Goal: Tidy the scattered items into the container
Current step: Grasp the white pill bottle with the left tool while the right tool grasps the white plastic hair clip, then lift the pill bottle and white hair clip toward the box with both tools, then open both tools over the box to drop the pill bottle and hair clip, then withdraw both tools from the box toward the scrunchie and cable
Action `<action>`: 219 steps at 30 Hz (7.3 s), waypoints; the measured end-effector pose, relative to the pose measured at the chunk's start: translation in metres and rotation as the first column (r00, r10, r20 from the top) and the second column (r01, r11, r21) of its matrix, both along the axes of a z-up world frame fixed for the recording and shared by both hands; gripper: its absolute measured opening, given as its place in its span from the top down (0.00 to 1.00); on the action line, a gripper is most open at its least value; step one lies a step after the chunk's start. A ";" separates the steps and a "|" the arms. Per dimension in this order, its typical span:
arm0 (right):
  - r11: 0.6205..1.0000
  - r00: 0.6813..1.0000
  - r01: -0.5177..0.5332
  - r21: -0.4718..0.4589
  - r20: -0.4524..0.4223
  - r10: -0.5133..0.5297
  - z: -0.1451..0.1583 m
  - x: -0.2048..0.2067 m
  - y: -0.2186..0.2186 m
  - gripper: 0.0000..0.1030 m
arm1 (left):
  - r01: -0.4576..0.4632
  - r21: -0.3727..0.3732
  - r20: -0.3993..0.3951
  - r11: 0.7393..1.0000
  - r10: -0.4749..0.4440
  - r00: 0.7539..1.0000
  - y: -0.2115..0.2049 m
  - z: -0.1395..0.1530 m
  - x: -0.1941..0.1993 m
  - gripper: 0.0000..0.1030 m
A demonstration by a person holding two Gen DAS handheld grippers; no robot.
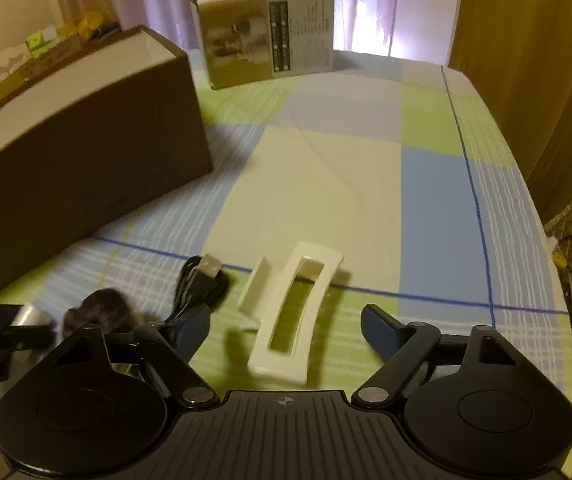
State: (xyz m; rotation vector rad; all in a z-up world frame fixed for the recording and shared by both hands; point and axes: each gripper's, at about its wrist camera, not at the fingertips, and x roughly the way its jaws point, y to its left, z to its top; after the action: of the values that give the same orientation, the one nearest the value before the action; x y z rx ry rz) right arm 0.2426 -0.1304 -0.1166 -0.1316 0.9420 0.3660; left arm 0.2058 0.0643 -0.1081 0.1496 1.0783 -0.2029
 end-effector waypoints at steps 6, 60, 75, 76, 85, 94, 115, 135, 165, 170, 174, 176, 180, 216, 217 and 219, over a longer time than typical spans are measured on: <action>1.000 1.000 -0.010 -0.019 0.003 0.010 -0.010 0.009 0.001 0.55 | -0.004 -0.009 0.001 1.000 0.004 1.000 0.001 0.000 0.002 0.77; 0.865 0.890 -0.453 0.216 0.052 0.453 0.123 -0.076 0.080 0.60 | 0.047 -0.161 0.145 0.986 -0.024 0.989 0.067 0.146 -0.055 0.79; 0.830 0.845 -0.534 0.164 0.147 0.514 0.139 0.017 0.191 0.60 | -0.011 -0.065 0.228 0.998 0.025 0.973 0.145 0.163 0.050 0.78; 0.829 0.843 -0.537 0.156 0.141 0.519 0.135 0.023 0.196 0.60 | -0.020 -0.061 0.226 0.998 0.033 0.974 0.150 0.161 0.056 0.78; 0.829 0.836 -0.547 0.121 0.019 0.549 0.084 0.063 0.255 0.60 | -0.080 -0.023 0.156 0.997 0.083 0.984 0.187 0.124 0.105 0.78; 0.790 0.781 -0.603 0.107 -0.121 0.612 0.044 0.064 0.270 0.60 | -0.097 0.008 0.036 0.995 0.097 0.995 0.209 0.079 0.125 0.78; 0.710 0.688 -0.697 0.094 -0.189 0.701 0.018 0.040 0.278 0.60 | 0.140 0.240 0.000 0.961 -0.145 0.989 0.185 0.055 0.128 0.78; 0.676 0.637 -0.728 0.119 -0.250 0.730 0.008 0.035 0.283 0.60 | 0.240 0.290 -0.097 0.926 -0.221 0.970 0.180 0.041 0.137 0.62; 0.753 0.753 -0.657 0.038 -0.018 0.658 0.079 0.020 0.212 0.02 | 0.038 0.166 0.083 0.985 -0.052 0.995 0.186 0.114 0.087 0.15; 0.764 0.766 -0.643 0.056 0.017 0.643 0.093 0.014 0.194 0.02 | -0.009 0.137 0.133 0.990 -0.009 0.991 0.179 0.137 0.062 0.09; 0.767 0.769 -0.639 0.058 0.037 0.638 0.103 0.005 0.180 0.02 | -0.037 0.111 0.159 0.993 0.019 0.987 0.173 0.151 0.040 0.09; 0.766 0.768 -0.641 0.055 0.045 0.639 0.107 -0.001 0.173 0.02 | -0.051 0.098 0.166 0.994 0.034 0.986 0.170 0.155 0.029 0.08; 0.763 0.765 -0.644 0.050 0.058 0.642 0.110 -0.012 0.159 0.02 | -0.082 0.076 0.181 0.994 0.067 0.981 0.162 0.162 0.005 0.08; 0.938 0.940 -0.341 0.060 -0.014 0.342 0.073 -0.063 -0.027 0.02 | -0.032 -0.081 0.075 0.996 0.038 0.996 0.036 0.105 -0.090 0.10; 0.945 0.946 -0.323 0.060 -0.018 0.324 0.071 -0.063 -0.031 0.02 | -0.025 -0.080 0.072 0.996 0.031 0.997 0.033 0.102 -0.090 0.11; 0.956 0.958 -0.284 0.067 -0.029 0.287 0.067 -0.063 -0.040 0.02 | -0.008 -0.078 0.063 0.997 0.013 0.998 0.026 0.097 -0.088 0.12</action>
State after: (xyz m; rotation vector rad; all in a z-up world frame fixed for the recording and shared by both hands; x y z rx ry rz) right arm 0.1799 -0.1703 -0.0494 -0.2057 0.9499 0.6668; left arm 0.1182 0.0908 -0.0115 0.0796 1.0059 -0.2286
